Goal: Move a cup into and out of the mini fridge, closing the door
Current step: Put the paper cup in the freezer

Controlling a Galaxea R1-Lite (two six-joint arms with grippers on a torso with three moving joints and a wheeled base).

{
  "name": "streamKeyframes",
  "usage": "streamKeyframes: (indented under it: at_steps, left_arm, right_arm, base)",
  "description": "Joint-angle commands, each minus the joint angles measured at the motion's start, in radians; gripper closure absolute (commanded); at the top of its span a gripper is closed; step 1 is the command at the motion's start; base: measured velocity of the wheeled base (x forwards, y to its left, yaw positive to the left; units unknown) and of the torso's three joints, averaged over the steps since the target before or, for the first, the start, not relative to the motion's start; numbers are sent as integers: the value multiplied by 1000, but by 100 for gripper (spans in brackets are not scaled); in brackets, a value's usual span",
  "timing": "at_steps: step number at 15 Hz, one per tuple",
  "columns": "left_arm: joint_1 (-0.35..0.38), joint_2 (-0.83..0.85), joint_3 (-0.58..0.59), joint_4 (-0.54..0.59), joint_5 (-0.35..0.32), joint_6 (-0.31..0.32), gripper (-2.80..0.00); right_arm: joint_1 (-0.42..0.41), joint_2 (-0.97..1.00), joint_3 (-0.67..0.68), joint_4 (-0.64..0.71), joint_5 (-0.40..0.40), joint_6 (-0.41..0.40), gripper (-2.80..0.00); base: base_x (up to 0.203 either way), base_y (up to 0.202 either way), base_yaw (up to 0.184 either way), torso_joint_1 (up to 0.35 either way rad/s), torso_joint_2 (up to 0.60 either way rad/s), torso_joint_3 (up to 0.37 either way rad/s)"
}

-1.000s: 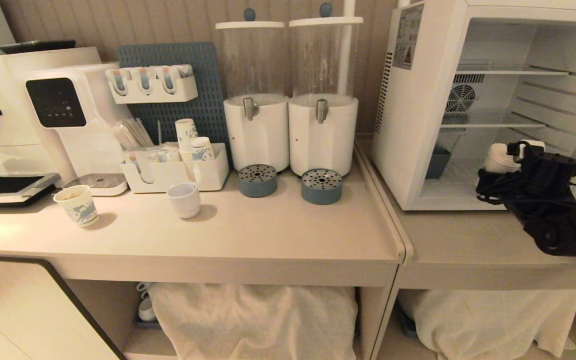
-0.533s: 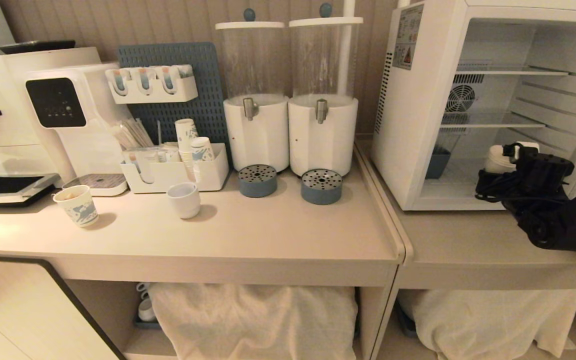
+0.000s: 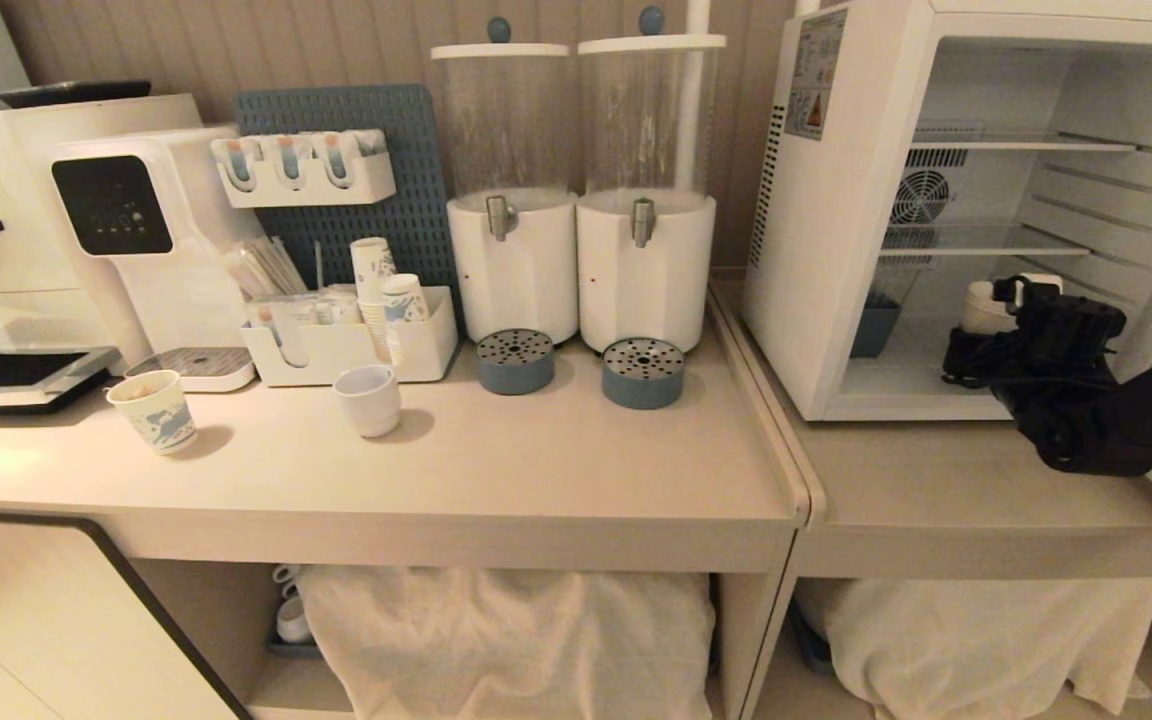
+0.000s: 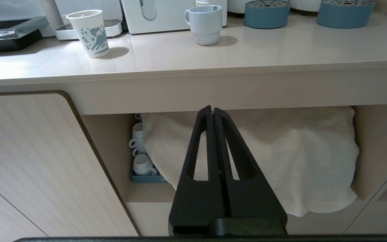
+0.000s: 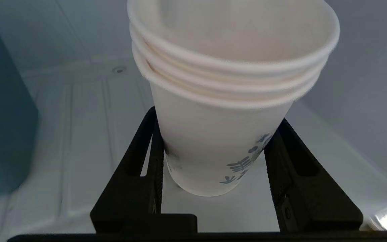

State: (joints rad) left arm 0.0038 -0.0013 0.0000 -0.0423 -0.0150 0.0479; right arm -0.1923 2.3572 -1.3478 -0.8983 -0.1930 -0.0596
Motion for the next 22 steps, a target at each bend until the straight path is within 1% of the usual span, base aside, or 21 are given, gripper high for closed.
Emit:
streamKeyframes:
  at_steps: [1, 5, 11, 13, 14, 18, 22]
  left_arm:
    - [-1, 1, 17, -1, 0, 0, 0]
    - [1, 1, 17, 0, 0, 1, 0]
    - [1, 1, 17, -1, 0, 3, 0]
    - [1, 1, 17, -1, 0, 3, 0]
    - [-1, 1, 17, -1, 0, 3, 0]
    - [1, 1, 17, 1, 0, 3, 0]
    - [0, 1, 17, -1, 0, 3, 0]
  right_arm:
    - [1, 51, -41, 2, -1, -7, 0]
    - [1, 104, -88, 16, -4, -8, 0]
    - [1, 83, -73, 27, -2, -6, 0]
    - [2, 76, -68, 50, 1, -8, 0]
    - [2, 71, -68, 50, -2, -8, -280]
    - [2, 56, -58, 54, -5, -8, -280]
    - [2, 24, -18, 52, 2, -6, -280]
  base:
    - [0, 0, 0, 0, 0, 0]
    - [0, 0, 0, 0, 0, 0]
    - [0, 0, 0, 0, 0, 0]
    - [0, 0, 0, 0, 0, 0]
    - [0, 0, 0, 0, 0, 0]
    - [0, 0, 0, 0, 0, 0]
    - [0, 0, 0, 0, 0, 0]
